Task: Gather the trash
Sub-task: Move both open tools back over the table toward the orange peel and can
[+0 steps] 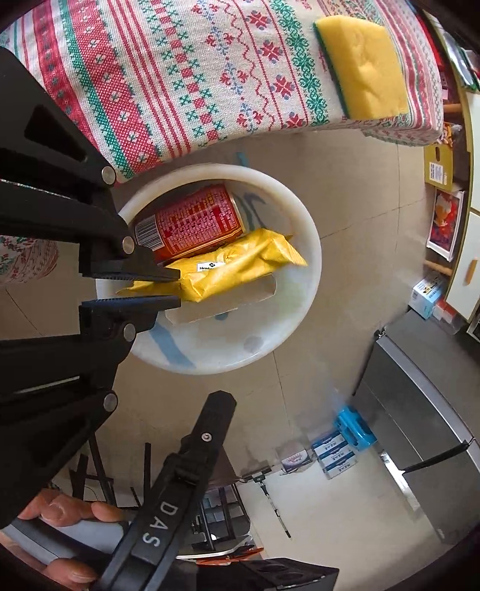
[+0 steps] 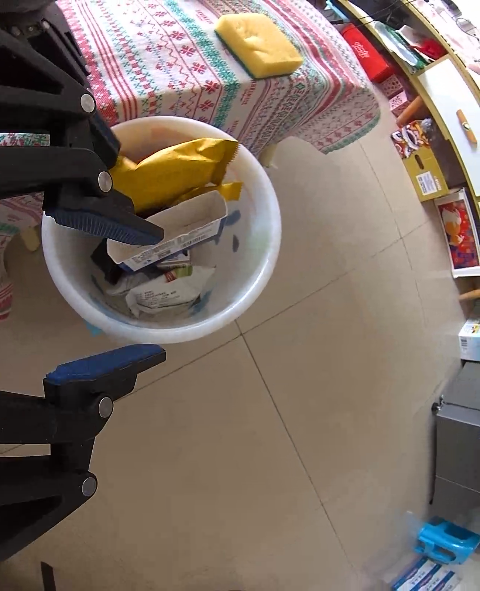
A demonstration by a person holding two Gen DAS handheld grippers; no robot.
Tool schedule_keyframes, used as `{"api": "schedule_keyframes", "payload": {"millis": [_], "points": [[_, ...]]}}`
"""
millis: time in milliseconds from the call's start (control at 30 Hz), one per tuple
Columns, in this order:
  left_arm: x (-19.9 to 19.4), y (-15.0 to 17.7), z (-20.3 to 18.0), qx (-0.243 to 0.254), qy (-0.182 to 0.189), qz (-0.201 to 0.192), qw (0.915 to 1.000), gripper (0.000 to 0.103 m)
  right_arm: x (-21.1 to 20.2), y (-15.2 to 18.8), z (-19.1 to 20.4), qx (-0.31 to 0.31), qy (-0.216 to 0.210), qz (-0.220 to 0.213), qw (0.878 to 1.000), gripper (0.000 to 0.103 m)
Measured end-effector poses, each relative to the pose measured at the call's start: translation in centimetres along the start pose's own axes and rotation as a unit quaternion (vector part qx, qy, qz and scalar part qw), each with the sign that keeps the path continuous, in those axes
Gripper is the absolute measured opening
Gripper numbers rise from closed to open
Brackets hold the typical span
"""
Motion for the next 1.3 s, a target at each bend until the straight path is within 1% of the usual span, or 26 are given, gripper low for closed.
{"api": "schedule_keyframes", "payload": {"millis": [67,100,167,233,300,433,500,567,667,733,800,900,967,1067,1133,1200,1233,1300], "points": [[0.0,0.2,-0.3,-0.002,-0.001,-0.002,1.0000,0.012,-0.3,-0.1,0.0,0.003,-0.001,-0.008,1.000,0.049],[-0.2,0.2,-0.3,0.000,-0.002,-0.004,1.0000,0.015,-0.4,-0.2,0.0,0.003,-0.002,-0.010,1.000,0.049],[-1.1,0.5,-0.2,0.005,-0.016,-0.013,0.9998,0.022,-0.5,-0.2,0.0,0.005,-0.004,-0.013,1.000,0.049],[-2.5,1.2,-0.1,0.013,-0.029,-0.031,0.9990,0.030,-0.7,-0.3,0.0,0.007,-0.005,-0.016,1.000,0.049],[-4.0,1.2,0.3,0.022,-0.050,-0.050,0.9973,0.033,-0.6,-0.4,0.3,0.005,-0.005,-0.014,1.000,0.050],[-7.0,1.2,2.3,0.022,-0.087,-0.075,0.9931,0.033,-0.6,-0.6,1.6,-0.014,0.000,-0.013,1.000,0.052],[-8.7,1.4,3.6,0.023,-0.109,-0.087,0.9900,0.033,-0.9,-0.7,2.5,-0.026,0.003,-0.021,0.999,0.057],[-10.5,1.4,4.9,0.029,-0.136,-0.096,0.9856,0.033,-1.3,-0.8,3.7,-0.042,0.005,-0.031,0.999,0.064],[-14.0,1.4,7.8,0.021,-0.169,-0.114,0.9787,0.038,-1.9,-1.1,5.8,-0.069,0.003,-0.047,0.997,0.070],[-16.3,1.5,10.0,0.008,-0.186,-0.126,0.9745,0.047,-2.2,-1.2,7.2,-0.083,-0.005,-0.054,0.995,0.072],[-18.8,1.6,12.5,-0.007,-0.203,-0.137,0.9696,0.050,-2.2,-1.3,8.8,-0.097,-0.019,-0.056,0.994,0.072],[-22.5,1.7,16.6,-0.048,-0.219,-0.154,0.9622,0.051,-2.2,-1.4,11.2,-0.116,-0.049,-0.059,0.990,0.074],[-25.0,1.6,19.6,-0.082,-0.229,-0.161,0.9567,0.055,-2.3,-1.5,13.0,-0.122,-0.068,-0.065,0.988,0.077],[-28.2,2.2,23.9,-0.128,-0.228,-0.172,0.9497,0.063,-2.4,-1.7,15.4,-0.130,-0.103,-0.070,0.984,0.079],[-29.2,2.9,26.7,-0.170,-0.222,-0.173,0.9443,0.063,-2.4,-1.6,17.2,-0.141,-0.116,-0.070,0.981,0.080],[-29.4,3.7,29.0,-0.207,-0.211,-0.167,0.9408,0.063,-2.1,-1.4,18.8,-0.154,-0.114,-0.067,0.979,0.081],[-29.1,4.1,29.5,-0.217,-0.208,-0.161,0.9400,0.063,-1.9,-1.3,19.6,-0.160,-0.111,-0.065,0.979,0.081],[-28.1,4.5,29.8,-0.211,-0.209,-0.149,0.9431,0.063,-1.6,-1.2,20.9,-0.170,-0.110,-0.062,0.977,0.081]]}}
Point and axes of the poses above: each gripper's, at about its wrist camera, not at the fingertips, and x roughly the way its jaws point, z to its left, y to its underside, the point moved 2 cm from there along x, roughly the way its jaws point, and after that the axes turned 7 degrees about -x, right-handed, at the moved point
